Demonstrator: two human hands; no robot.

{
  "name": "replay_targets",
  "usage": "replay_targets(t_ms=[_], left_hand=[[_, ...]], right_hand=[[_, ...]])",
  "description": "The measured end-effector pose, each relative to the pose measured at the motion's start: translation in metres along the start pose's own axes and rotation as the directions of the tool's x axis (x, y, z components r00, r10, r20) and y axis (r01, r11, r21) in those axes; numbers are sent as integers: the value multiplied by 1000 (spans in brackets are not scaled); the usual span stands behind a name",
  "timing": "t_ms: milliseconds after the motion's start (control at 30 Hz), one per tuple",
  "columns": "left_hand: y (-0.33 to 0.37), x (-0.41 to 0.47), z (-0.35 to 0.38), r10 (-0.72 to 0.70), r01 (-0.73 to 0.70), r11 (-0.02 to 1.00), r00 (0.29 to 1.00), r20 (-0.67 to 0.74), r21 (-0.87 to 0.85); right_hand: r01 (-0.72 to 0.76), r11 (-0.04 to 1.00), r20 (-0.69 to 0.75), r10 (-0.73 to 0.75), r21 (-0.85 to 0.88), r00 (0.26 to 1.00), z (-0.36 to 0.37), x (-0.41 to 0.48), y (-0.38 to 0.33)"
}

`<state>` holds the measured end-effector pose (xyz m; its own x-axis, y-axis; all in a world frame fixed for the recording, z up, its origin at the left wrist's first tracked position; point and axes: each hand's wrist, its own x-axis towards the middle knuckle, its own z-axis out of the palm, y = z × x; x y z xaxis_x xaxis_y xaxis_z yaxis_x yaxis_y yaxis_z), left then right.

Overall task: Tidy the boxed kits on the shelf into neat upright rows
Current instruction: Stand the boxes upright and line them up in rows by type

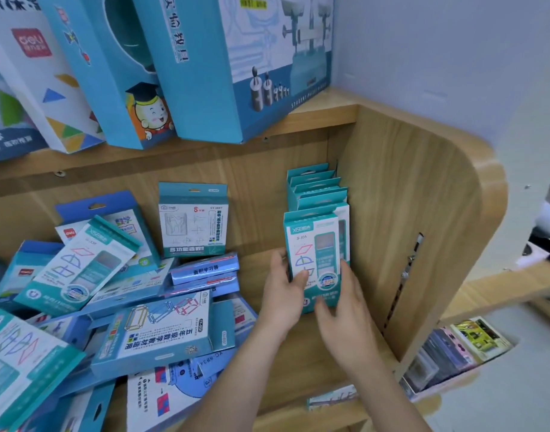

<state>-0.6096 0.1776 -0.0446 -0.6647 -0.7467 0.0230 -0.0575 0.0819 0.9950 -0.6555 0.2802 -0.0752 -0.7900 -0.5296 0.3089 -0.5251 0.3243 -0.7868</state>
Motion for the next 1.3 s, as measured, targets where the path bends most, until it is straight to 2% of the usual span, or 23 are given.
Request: replay_targets(t_ms=[67,133,200,267,367,533,600,667,767,900,1000,1067,1133,1233,1300], left_hand=[[-2,2,5,69,-66,987,997,-18,144],[2,2,9,134,-118,926,991,-19,359],[9,3,12,195,-162,803,981,4,574],[17,6,15,205,-161,685,978,24,710],[20,14,21,147,-127,576,988,51,807],[12,19,24,15,-102,462,994,107,881],[13,17,21,36,-137,360,990,134,923],[17,15,20,84,-172,300,984,154,938],[29,15,21,90,-207,265,978,190,942],[43,8,10,98,-236,246,971,218,940],[56,-9,-15,255,-294,265,940,228,918],[64,-25,-42,373,-349,314,901,224,883],[67,-45,-73,420,-345,386,892,171,856],[58,-71,-122,430,-290,432,899,87,854],[44,-84,-149,335,-251,436,936,103,864]], right_hand=[[-10,1000,2,10,-3,1000,-1,2,0],[-9,993,-60,2,-118,998,-4,3,-2],[29,968,-165,-72,-249,984,-8,2,-8],[50,966,-196,-102,-255,975,-12,3,-13],[27,979,-124,-53,-204,991,-14,6,-14],[53,987,-57,-62,-153,996,-20,9,-16],[76,988,-75,-86,-132,993,-26,12,-18],[150,984,-144,-162,-92,976,-33,14,-24],[219,972,-195,-232,-88,953,-36,20,-29],[190,975,-165,-206,-111,964,-32,20,-34],[211,973,-147,-223,-97,964,-34,19,-40],[228,972,-157,-233,-46,960,-37,19,-47],[232,972,-155,-224,35,962,-37,18,-56],[231,954,-15,-232,193,973,-21,15,-69],[282,945,154,-308,168,939,-2,13,-76]])
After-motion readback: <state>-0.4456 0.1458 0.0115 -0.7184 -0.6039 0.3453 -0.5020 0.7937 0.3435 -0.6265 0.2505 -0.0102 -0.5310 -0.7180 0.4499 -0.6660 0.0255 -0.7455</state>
